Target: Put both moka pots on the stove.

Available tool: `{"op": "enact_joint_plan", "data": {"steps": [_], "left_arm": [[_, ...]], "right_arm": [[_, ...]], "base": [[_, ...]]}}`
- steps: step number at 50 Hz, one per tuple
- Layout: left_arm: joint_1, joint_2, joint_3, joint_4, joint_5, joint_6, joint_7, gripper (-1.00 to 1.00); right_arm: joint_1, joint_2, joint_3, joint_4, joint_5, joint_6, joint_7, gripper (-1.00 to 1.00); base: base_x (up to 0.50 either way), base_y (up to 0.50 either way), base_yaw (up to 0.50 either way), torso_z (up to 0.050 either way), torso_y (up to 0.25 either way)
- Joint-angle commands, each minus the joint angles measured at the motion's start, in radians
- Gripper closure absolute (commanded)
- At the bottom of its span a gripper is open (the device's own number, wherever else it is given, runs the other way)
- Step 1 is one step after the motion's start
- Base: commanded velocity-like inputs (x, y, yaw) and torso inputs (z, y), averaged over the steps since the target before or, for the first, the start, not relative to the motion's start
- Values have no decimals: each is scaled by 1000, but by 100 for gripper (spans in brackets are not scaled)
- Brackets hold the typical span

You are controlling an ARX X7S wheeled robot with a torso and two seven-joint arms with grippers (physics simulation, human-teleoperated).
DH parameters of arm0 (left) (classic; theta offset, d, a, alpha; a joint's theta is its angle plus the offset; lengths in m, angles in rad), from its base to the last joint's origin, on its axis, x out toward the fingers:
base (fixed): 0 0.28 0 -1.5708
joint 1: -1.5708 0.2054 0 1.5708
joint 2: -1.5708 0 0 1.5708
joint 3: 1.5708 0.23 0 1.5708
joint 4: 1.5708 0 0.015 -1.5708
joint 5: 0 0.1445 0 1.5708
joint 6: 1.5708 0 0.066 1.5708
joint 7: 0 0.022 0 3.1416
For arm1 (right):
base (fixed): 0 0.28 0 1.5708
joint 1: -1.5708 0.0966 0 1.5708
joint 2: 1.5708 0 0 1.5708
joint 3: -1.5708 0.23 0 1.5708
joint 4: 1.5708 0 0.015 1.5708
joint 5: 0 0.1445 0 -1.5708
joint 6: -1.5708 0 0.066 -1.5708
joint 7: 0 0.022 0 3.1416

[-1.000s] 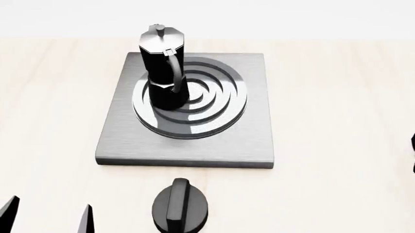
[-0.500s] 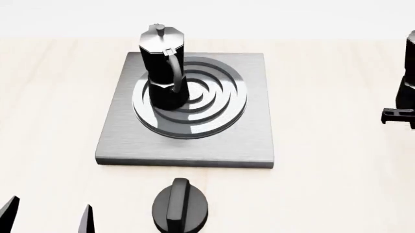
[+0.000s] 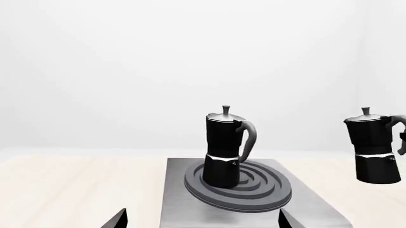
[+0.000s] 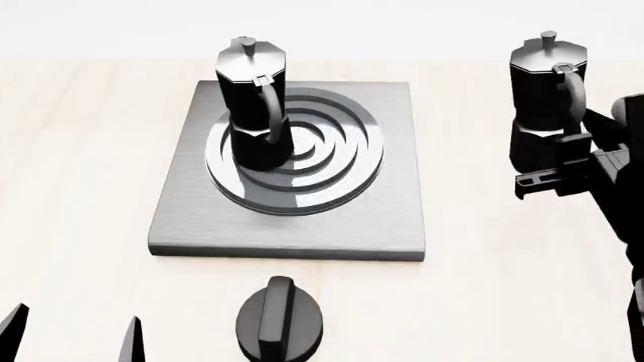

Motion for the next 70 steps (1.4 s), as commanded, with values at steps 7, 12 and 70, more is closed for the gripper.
{"op": "enact_joint_plan", "data": {"steps": [7, 12, 70], "left_arm": [[-1, -4, -1, -4, -5, 6, -4, -100], [-1, -5, 1, 4, -5, 0, -7, -100], [-4, -25, -6, 43, -31, -31, -35, -100]], "right_arm": [[10, 12, 30, -171, -10, 24, -89, 100], [17, 14, 33, -220, -6, 29, -74, 100], [-33, -490, 952, 141, -728, -220, -188, 100]], "base": [[0, 0, 0, 0, 0], [0, 0, 0, 0, 2], [0, 0, 0, 0, 1]]}}
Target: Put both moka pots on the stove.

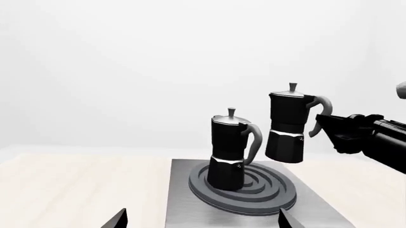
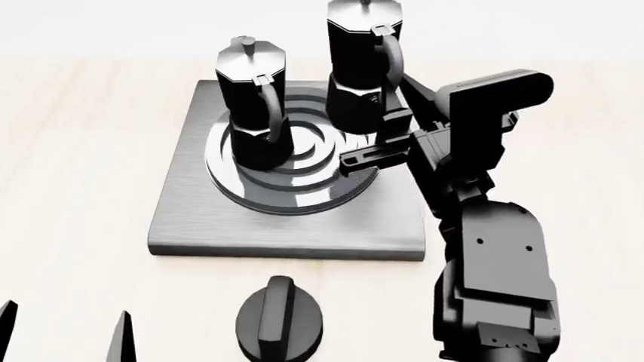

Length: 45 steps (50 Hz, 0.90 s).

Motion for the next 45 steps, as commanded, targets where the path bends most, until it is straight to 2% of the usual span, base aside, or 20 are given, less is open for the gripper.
{"op": "enact_joint_plan", "data": {"steps": [1, 16, 29, 45], "left_arm": [[-1, -3, 2, 6, -3, -5, -4, -100], [-5, 2, 1, -54, -2, 49, 15, -100], [-2, -9, 4, 16, -8, -12, -15, -100], [-5, -12, 8, 22, -11, -20, -19, -100]], "right_arm": [[-6, -52, 223, 0, -175, -4, -13, 100], [-38, -77, 272, 0, -259, -5, 2, 100], [-61, -80, 258, 0, -275, -4, 33, 100], [-89, -74, 210, 0, -280, 20, 49, 100]], "base": [[0, 0, 0, 0, 10], [0, 0, 0, 1, 1], [0, 0, 0, 0, 2], [0, 0, 0, 0, 1]]}}
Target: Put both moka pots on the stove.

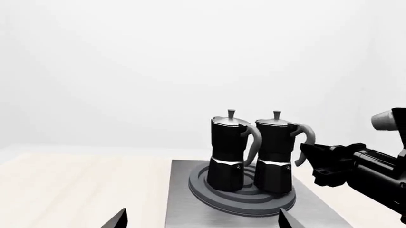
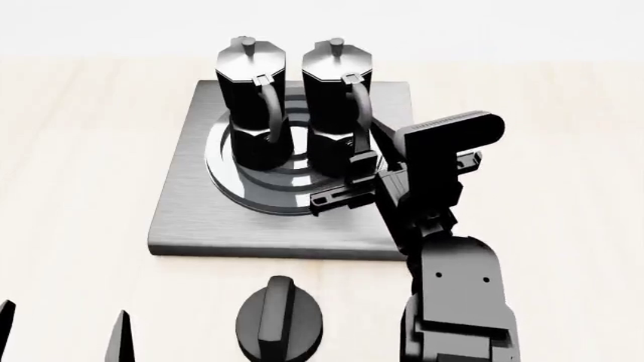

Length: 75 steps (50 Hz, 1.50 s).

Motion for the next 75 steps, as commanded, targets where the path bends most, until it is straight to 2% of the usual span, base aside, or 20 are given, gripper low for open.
{"op": "enact_joint_plan", "data": {"steps": [1, 5, 6, 19, 22, 24, 30, 35, 39, 46, 56, 75], "left_arm": [[-6, 1, 1, -25, -2, 17, 8, -100], [-5, -1, 2, -11, -3, 5, 1, -100], [-5, -2, 1, -7, -4, 2, 0, -100], [-5, -10, 4, 17, -6, -16, -10, -100], [-5, -8, 10, 17, -4, -19, -9, -100], [-5, -10, 12, 21, -3, -21, -10, -100], [-6, -13, 6, 25, -9, -29, -15, -100], [6, -19, 0, 30, -12, -19, -19, -100], [14, -22, -1, 36, -10, -15, -22, -100], [46, -28, -4, 45, -2, 14, -27, -100], [42, -24, -6, 36, -3, 25, -30, -100], [29, -22, -8, 32, -4, 23, -39, -100]], "right_arm": [[-9, 4, -7, 5, -5, 12, 14, 100], [-8, 4, -21, 5, -5, 36, 1, 100], [-12, 4, -25, 5, -7, 30, 2, -100], [-28, 39, -40, -21, 1, -13, -46, -100], [-241, 51, -27, -471, 32, 280, -56, -100], [-309, 54, -23, -692, 43, 333, -54, -100], [-446, 49, -8, -1021, 56, 487, 3, -100], [-492, 38, -1, -1117, 63, 512, 47, -100], [-559, 22, 3, -1312, 52, 589, 120, -100], [-698, 10, -39, -1488, -47, 471, 266, -100], [-844, 31, -43, -1659, -38, 450, 329, -100], [-1062, 60, -74, -1639, -12, 269, 382, -100]], "base": [[0, 0, 0, 0, 0], [0, 0, 0, 0, 0], [0, 0, 0, 0, 0], [0, 0, 0, 0, 0], [0, 0, 0, 0, 0], [0, 0, 0, 0, 0], [0, 0, 0, 0, 0], [0, 0, 0, 0, 0], [0, 0, 0, 0, 0], [0, 0, 0, 0, 0], [0, 0, 0, 0, 0], [0, 0, 0, 0, 0]]}}
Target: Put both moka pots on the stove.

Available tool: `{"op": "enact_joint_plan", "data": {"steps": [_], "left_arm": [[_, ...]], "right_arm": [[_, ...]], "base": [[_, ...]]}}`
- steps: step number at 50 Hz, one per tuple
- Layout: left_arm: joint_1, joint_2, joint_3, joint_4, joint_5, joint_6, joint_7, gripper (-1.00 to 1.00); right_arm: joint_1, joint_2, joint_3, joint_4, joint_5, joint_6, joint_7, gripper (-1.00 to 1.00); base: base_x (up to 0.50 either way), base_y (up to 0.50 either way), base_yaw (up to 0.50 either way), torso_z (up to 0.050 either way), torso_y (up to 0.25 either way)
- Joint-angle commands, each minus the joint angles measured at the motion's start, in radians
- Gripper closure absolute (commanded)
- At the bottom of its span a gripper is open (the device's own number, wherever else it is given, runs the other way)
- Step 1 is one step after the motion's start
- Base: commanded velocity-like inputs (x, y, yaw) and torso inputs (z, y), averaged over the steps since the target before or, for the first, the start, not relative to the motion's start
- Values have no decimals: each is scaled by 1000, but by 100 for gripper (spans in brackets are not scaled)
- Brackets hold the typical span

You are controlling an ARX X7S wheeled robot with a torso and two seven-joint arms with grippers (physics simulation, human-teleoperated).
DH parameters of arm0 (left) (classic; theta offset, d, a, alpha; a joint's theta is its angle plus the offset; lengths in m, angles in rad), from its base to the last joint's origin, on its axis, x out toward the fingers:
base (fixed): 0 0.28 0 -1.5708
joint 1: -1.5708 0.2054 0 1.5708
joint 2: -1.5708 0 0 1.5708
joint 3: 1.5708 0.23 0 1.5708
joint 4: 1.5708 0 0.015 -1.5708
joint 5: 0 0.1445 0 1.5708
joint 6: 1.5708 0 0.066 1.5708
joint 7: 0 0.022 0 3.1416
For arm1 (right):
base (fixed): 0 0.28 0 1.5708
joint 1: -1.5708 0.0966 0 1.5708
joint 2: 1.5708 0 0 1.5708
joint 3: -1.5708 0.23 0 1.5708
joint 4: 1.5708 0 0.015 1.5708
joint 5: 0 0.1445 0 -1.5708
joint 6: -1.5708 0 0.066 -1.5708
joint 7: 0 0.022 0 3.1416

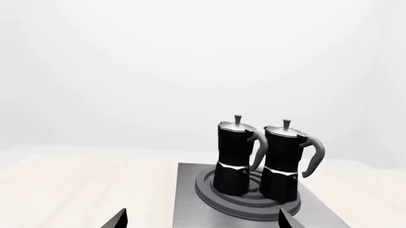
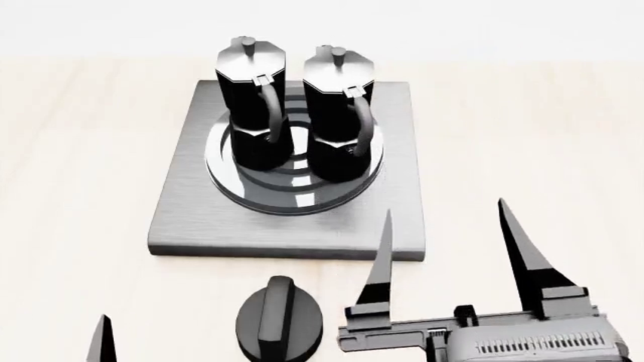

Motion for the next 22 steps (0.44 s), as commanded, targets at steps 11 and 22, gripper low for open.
{"op": "enact_joint_plan", "data": {"steps": [11, 22], "left_arm": [[-92, 4, -15, -38, -53, -46, 13, -100], [-91, 34, 24, -61, -3, -26, 5, -100]], "right_arm": [[-225, 16, -39, -70, 31, -129, 63, -100], [-292, 41, -87, -238, 43, -73, 54, -100]], "base": [[0, 0, 0, 0, 0], [0, 0, 0, 0, 0]]}}
